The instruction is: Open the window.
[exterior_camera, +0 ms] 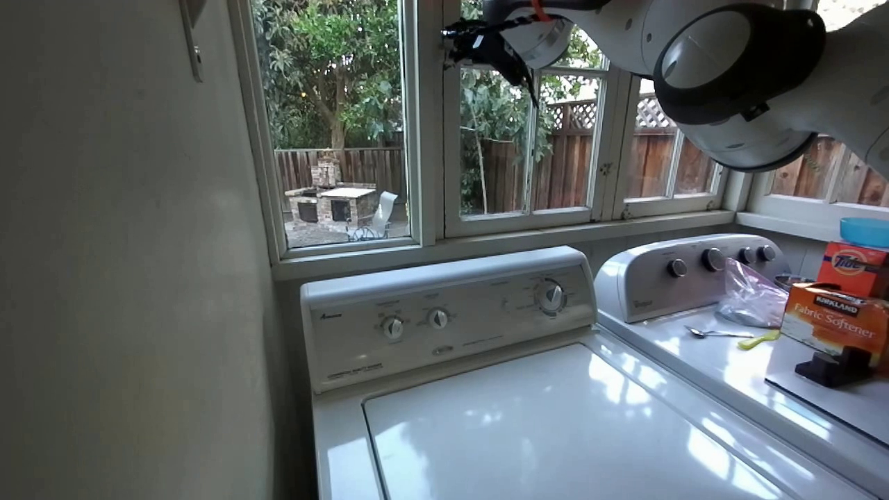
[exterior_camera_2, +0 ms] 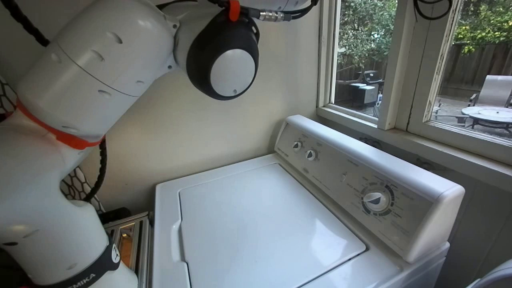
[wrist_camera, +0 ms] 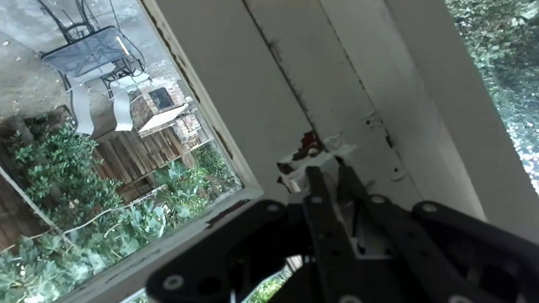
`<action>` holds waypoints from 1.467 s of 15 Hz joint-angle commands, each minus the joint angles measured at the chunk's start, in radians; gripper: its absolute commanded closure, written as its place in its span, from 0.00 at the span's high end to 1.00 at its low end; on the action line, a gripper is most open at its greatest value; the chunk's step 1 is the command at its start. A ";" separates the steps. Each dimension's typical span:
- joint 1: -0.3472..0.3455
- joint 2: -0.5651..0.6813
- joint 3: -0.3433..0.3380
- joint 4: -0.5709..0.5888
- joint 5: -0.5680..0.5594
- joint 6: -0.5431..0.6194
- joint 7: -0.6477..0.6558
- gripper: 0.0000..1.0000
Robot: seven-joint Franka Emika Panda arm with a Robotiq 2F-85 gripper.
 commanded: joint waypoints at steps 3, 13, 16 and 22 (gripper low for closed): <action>-0.053 0.000 0.130 0.023 0.108 -0.126 0.010 0.03; -0.157 -0.063 0.163 -0.001 0.126 -0.502 0.173 0.03; -0.190 -0.091 0.162 0.003 0.123 -0.638 0.166 0.03; -0.255 -0.121 0.176 0.017 0.136 -0.879 0.140 0.03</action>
